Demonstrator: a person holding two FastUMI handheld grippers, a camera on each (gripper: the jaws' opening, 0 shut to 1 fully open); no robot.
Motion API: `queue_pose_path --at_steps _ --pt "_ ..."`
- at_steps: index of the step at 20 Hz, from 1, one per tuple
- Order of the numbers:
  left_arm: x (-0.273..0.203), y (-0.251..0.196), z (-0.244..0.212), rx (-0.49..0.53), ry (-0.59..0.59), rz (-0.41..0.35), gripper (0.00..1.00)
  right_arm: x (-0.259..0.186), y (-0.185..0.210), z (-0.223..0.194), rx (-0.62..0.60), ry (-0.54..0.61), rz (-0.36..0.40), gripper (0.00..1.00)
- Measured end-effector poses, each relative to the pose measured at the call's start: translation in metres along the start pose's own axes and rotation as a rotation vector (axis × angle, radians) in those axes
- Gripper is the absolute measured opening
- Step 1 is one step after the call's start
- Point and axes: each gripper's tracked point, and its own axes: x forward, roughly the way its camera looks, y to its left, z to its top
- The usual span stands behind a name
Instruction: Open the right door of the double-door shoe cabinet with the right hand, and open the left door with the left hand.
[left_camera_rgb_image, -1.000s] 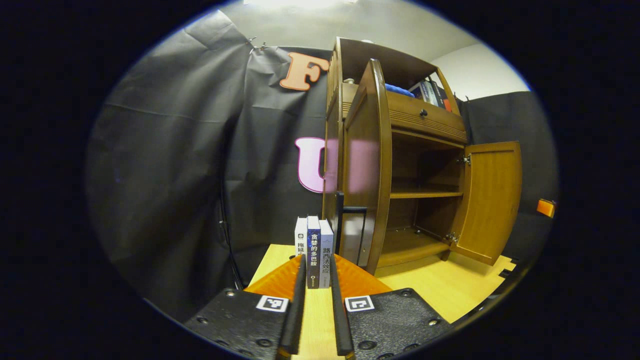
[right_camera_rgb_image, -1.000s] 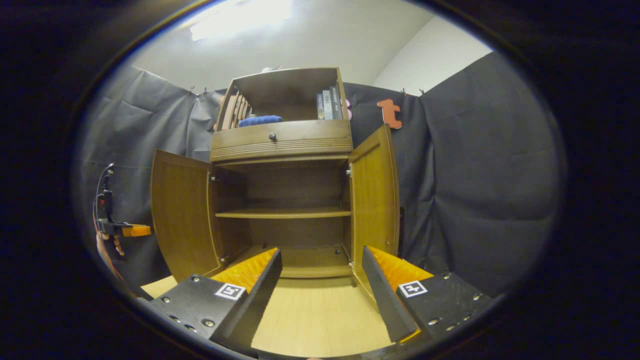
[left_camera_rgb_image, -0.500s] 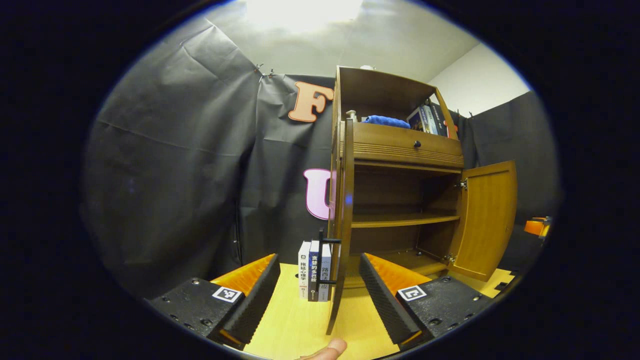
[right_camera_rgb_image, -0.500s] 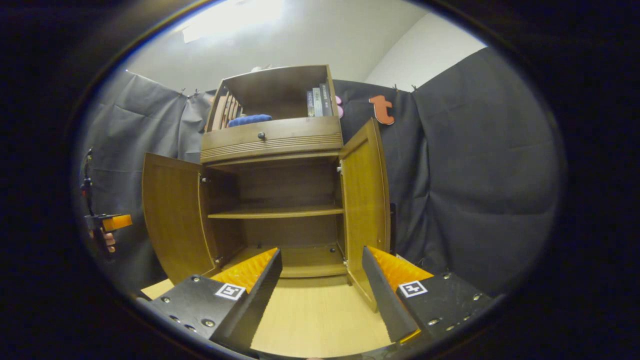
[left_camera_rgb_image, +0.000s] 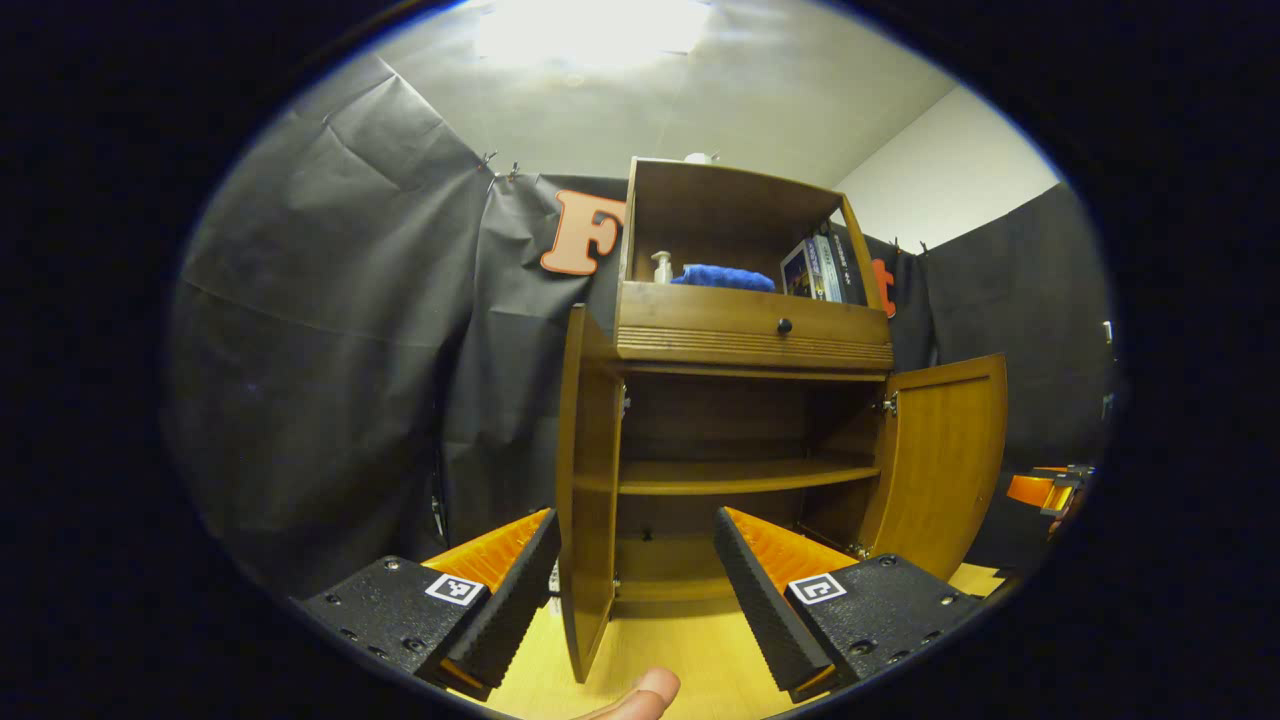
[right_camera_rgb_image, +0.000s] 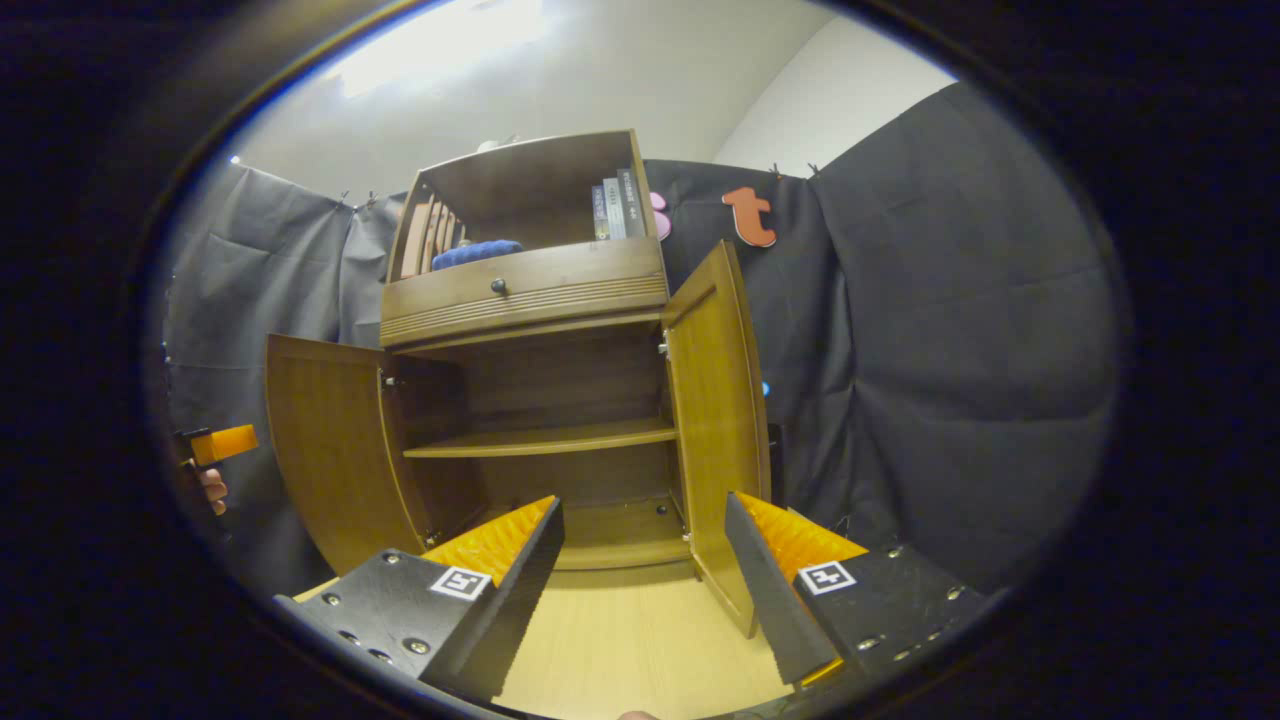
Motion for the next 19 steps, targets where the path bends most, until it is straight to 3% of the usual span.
queue_pose_path --at_steps 10,11,15,18,19 --pt "0.036 -0.053 -0.014 -0.024 0.004 -0.062 0.95 0.004 -0.001 0.011 -0.048 -0.013 -0.027 0.94" --pt "0.039 -0.058 -0.017 -0.02 0.011 -0.067 0.92 0.009 -0.002 0.01 -0.039 -0.022 -0.03 0.94" --pt "0.044 -0.074 -0.035 0.028 0.048 -0.08 0.92 0.018 0.03 0.015 0.071 -0.068 0.076 0.94" --pt "0.037 -0.075 -0.041 0.05 0.062 -0.076 0.95 0.012 0.044 0.008 0.062 -0.035 0.089 0.99" --pt "0.032 -0.073 -0.04 0.047 0.062 -0.072 0.92 0.007 0.048 0.009 0.055 -0.031 0.086 0.94"
